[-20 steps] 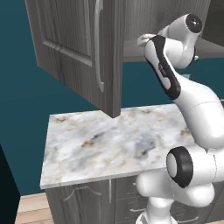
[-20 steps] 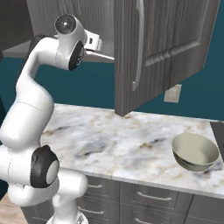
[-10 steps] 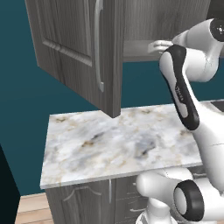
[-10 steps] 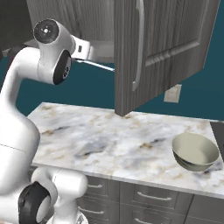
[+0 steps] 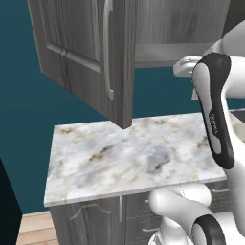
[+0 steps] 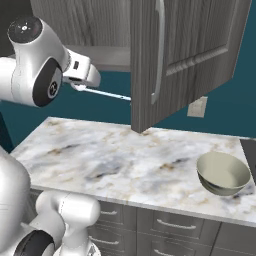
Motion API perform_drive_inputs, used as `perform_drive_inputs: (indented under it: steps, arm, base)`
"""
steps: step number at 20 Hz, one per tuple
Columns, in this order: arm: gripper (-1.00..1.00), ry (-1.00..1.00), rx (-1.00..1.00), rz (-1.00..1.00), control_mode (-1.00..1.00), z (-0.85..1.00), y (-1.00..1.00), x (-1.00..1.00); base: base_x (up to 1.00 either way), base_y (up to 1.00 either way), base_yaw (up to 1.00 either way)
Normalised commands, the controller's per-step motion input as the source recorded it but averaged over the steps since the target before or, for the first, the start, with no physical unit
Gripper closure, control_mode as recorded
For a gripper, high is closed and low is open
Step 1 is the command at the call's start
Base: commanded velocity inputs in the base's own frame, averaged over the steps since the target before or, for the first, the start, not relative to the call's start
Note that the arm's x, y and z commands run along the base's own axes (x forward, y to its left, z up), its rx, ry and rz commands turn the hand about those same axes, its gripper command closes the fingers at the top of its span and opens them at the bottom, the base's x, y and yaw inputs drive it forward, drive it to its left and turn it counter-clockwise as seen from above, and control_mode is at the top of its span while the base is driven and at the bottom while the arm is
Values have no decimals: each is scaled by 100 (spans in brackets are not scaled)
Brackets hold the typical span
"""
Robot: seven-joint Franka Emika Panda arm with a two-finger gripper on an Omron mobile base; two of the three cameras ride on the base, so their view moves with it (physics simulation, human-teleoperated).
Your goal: Open the cabinet and move the ladle to the pot. Then close the cabinet.
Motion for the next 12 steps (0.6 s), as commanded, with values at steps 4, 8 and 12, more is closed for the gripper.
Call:
perform_drive_inputs:
  steps: [4,8,12]
  arm:
    - [100,26,-10,0,-100,-34,0,-57]
    - [100,23,-8,0,-100,-39,5,-22]
    - [100,6,-5,0,-100,-12,4,-4]
  base:
    - [0,0,0]
    - [0,0,0]
    - [0,0,0]
